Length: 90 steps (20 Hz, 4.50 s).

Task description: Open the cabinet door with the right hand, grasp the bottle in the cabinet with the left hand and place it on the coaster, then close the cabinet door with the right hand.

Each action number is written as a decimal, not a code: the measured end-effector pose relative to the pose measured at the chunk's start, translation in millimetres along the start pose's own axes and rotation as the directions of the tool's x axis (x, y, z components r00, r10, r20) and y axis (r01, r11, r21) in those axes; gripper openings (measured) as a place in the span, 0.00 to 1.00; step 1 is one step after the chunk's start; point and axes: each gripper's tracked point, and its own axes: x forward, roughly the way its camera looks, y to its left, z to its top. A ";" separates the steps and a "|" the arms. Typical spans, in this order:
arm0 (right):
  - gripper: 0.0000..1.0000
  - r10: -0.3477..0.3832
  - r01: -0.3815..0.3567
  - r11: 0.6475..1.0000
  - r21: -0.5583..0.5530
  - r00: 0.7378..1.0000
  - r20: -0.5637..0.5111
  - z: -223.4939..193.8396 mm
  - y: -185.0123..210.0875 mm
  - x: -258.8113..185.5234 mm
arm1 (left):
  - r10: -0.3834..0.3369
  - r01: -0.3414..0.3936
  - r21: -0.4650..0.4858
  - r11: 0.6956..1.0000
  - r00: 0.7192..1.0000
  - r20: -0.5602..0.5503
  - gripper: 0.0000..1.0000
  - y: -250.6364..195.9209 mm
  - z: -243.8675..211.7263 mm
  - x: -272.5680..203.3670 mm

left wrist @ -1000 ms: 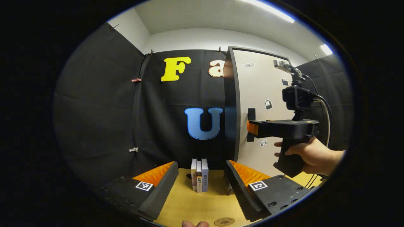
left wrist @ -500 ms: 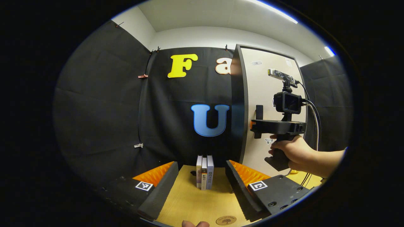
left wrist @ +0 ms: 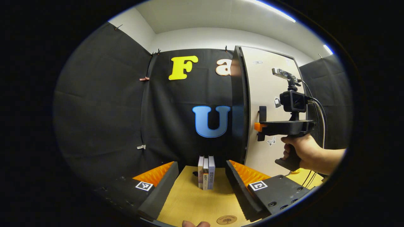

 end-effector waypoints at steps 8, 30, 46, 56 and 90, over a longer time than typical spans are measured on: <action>0.22 0.048 -0.048 0.998 0.043 0.999 0.007 4.5 -17.7 -104.3 | -0.067 0.067 0.011 0.998 0.997 0.031 0.94 -38.6 14.7 -5.7; 0.10 -0.256 0.256 0.967 0.017 0.966 0.036 24.7 -248.1 -295.5 | -0.294 0.295 -0.017 0.955 0.955 0.045 0.94 -188.9 28.4 8.4; 0.08 -0.194 0.192 0.980 0.055 0.980 0.033 28.5 -277.7 -310.4 | -0.264 0.263 0.022 0.964 0.964 0.039 0.95 -262.2 39.3 33.2; 0.49 -0.271 0.267 0.960 0.084 0.962 0.037 30.7 -333.1 -358.0 | -0.319 0.318 0.035 0.948 0.946 0.059 0.96 -343.5 52.6 111.6; 0.98 -0.514 0.512 0.857 0.052 0.857 0.042 7.2 -443.5 -386.2 | -0.209 0.206 0.074 0.976 0.977 0.036 0.74 -391.9 9.4 320.9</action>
